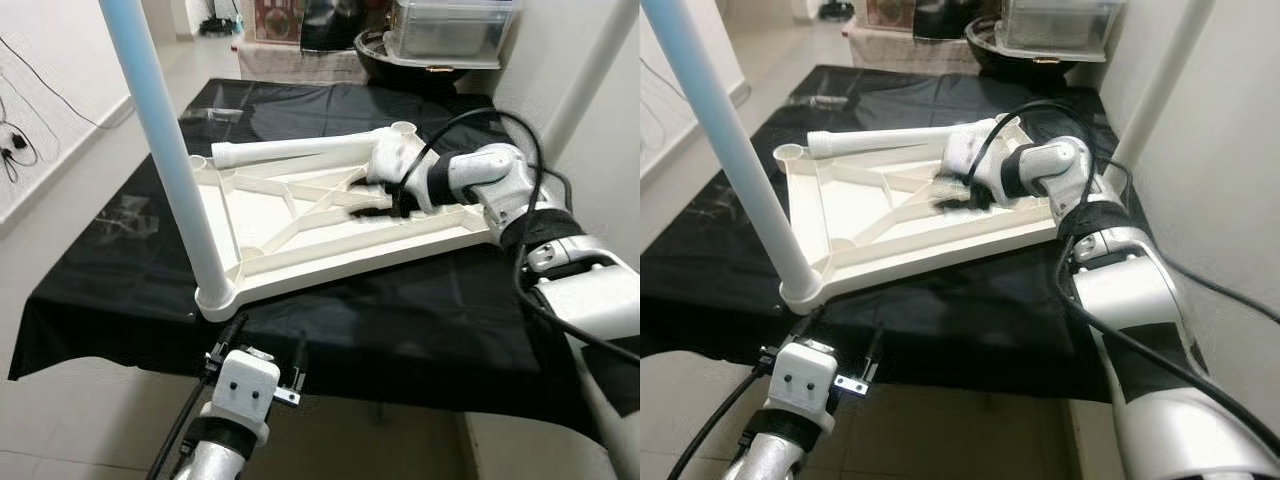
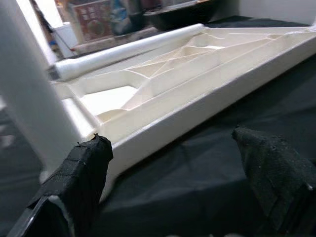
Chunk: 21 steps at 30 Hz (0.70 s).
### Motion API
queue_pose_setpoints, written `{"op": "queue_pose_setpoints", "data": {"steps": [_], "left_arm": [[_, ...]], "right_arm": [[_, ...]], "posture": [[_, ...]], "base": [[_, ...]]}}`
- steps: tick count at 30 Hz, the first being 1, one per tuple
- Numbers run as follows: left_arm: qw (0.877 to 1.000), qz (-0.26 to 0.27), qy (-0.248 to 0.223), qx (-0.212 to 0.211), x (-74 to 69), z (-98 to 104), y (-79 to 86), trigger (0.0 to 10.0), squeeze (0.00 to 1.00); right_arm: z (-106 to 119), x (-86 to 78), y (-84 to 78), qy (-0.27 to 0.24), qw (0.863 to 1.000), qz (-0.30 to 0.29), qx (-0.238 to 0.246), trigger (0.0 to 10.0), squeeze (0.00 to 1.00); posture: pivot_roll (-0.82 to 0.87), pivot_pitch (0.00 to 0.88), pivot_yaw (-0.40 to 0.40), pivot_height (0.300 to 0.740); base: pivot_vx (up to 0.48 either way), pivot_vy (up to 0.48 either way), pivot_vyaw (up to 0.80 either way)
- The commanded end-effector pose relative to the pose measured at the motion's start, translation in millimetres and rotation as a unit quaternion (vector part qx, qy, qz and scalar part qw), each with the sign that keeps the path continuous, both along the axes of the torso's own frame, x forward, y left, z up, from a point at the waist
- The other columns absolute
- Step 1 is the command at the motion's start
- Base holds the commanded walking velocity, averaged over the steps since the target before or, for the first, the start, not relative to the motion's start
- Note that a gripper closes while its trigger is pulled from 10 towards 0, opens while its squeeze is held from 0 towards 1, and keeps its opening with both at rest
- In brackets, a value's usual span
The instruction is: Building children table
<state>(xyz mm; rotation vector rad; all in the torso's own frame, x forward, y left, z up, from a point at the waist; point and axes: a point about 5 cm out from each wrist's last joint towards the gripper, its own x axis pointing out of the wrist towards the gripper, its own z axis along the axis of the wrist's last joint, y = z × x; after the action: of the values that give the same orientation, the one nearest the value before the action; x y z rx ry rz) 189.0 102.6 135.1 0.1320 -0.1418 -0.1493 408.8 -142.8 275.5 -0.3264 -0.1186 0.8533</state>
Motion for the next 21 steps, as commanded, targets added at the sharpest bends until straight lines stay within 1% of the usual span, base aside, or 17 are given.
{"op": "queue_pose_setpoints", "data": {"steps": [1, 2, 3, 5, 6, 8, 9, 10, 11, 12, 13, 14, 16, 17, 18, 19, 21], "left_arm": [[1.0, 0.006, 0.018, -0.002, -0.7, -6, 2.0, 10.0, 0.0], [1.0, 0.008, 0.024, -0.01, 0.1, -7, 3.9, 10.0, 0.0], [0.999, 0.009, 0.032, -0.021, 0.3, -8, 4.8, 10.0, 0.0], [0.999, 0.009, 0.032, -0.021, 0.3, -8, 4.8, 10.0, 0.0], [0.999, 0.009, 0.038, -0.026, 0.3, -9, 5.2, 10.0, 0.0], [0.999, 0.009, 0.038, -0.026, 0.3, -9, 5.2, 10.0, 0.0], [0.999, 0.008, 0.041, -0.027, 0.2, -10, 5.4, 10.0, 0.0], [0.999, 0.008, 0.041, -0.027, 0.2, -10, 5.4, 10.0, 0.0], [0.999, 0.009, 0.044, -0.026, 0.9, -12, 6.2, 10.0, 0.0], [0.999, 0.009, 0.044, -0.026, 0.9, -12, 6.2, 10.0, 0.0], [0.999, 0.011, 0.044, -0.024, 1.6, -12, 7.5, 10.0, 0.0], [0.999, 0.013, 0.043, -0.024, 2.2, -12, 8.6, 10.0, 0.0], [0.999, 0.013, 0.043, -0.024, 2.2, -12, 8.6, 10.0, 0.0], [0.998, 0.017, 0.045, -0.026, 2.7, -12, 9.5, 10.0, 0.0], [0.998, 0.021, 0.047, -0.027, 3.4, -13, 10.1, 10.0, 0.0], [0.998, 0.021, 0.047, -0.027, 3.4, -13, 10.1, 10.0, 0.0], [0.998, 0.027, 0.051, -0.033, 4.2, -14, 10.7, 10.0, 0.0]], "right_arm": [[-1, 1.4, -4.0, 0.01, 0.999, -0.021, 0.037, 10.0, 0.0], [-8, 3.6, -7.5, 0.014, 0.993, -0.065, 0.1, 10.0, 0.0], [-22, 1.6, -6.2, 0.002, 0.984, -0.09, 0.155, 10.0, 0.0], [-22, 1.6, -6.2, 0.002, 0.984, -0.09, 0.155, 10.0, 0.0], [-35, -3.3, -2.5, -0.01, 0.977, -0.098, 0.189, 10.0, 0.0], [-35, -3.3, -2.5, -0.01, 0.977, -0.098, 0.189, 10.0, 0.0], [-43, -8.3, 0.7, -0.022, 0.973, -0.099, 0.208, 10.0, 0.0], [-43, -8.3, 0.7, -0.022, 0.973, -0.099, 0.208, 10.0, 0.0], [-52, -17.8, 7.2, -0.051, 0.969, -0.106, 0.217, 10.0, 0.0], [-52, -17.8, 7.2, -0.051, 0.969, -0.106, 0.217, 10.0, 0.0], [-67, -28.9, 17.5, -0.044, 0.965, -0.119, 0.229, 10.0, 0.0], [-78, -38.6, 23.9, -0.031, 0.963, -0.131, 0.235, 10.0, 0.0], [-78, -38.6, 23.9, -0.031, 0.963, -0.131, 0.235, 10.0, 0.0], [-94, -49.8, 28.9, -0.013, 0.964, -0.135, 0.229, 10.0, 0.0], [-109, -59.6, 30.2, 0.001, 0.962, -0.147, 0.231, 10.0, 0.0], [-109, -59.6, 30.2, 0.001, 0.962, -0.147, 0.231, 10.0, 0.0], [-131, -75.4, 27.8, 0.007, 0.959, -0.185, 0.216, 10.0, 0.0]], "posture": [[-0.01, 0.032, -0.015, 0.74], [-0.01, 0.029, -0.002, 0.74], [-0.01, 0.027, 0.005, 0.74], [-0.01, 0.027, 0.005, 0.74], [0.0, 0.02, 0.016, 0.74], [0.0, 0.02, 0.016, 0.74], [0.0, 0.02, 0.016, 0.74], [0.0, 0.02, 0.016, 0.74], [0.01, 0.015, 0.016, 0.74], [0.01, 0.015, 0.016, 0.74], [0.01, 0.007, 0.014, 0.74], [0.01, 0.007, 0.014, 0.74], [0.01, 0.007, 0.014, 0.74], [0.02, 0.005, 0.01, 0.74], [0.02, 0.002, 0.01, 0.74], [0.02, 0.002, 0.01, 0.74], [0.02, 0.002, 0.01, 0.74]], "base": [[0.0, 0.0, 0.0], [0.0, 0.0, 0.0], [0.0, 0.0, 0.0], [0.0, 0.0, 0.0], [0.0, 0.0, 0.0], [0.0, 0.0, 0.0], [0.0, 0.0, 0.0], [0.0, 0.0, 0.0], [0.0, 0.0, 0.0], [0.0, 0.0, 0.0], [0.0, 0.0, 0.0], [0.0, 0.0, 0.0], [0.0, 0.0, 0.0], [0.0, 0.0, 0.0], [0.0, 0.0, 0.0], [0.0, 0.0, 0.0], [0.0, 0.0, 0.0]]}}
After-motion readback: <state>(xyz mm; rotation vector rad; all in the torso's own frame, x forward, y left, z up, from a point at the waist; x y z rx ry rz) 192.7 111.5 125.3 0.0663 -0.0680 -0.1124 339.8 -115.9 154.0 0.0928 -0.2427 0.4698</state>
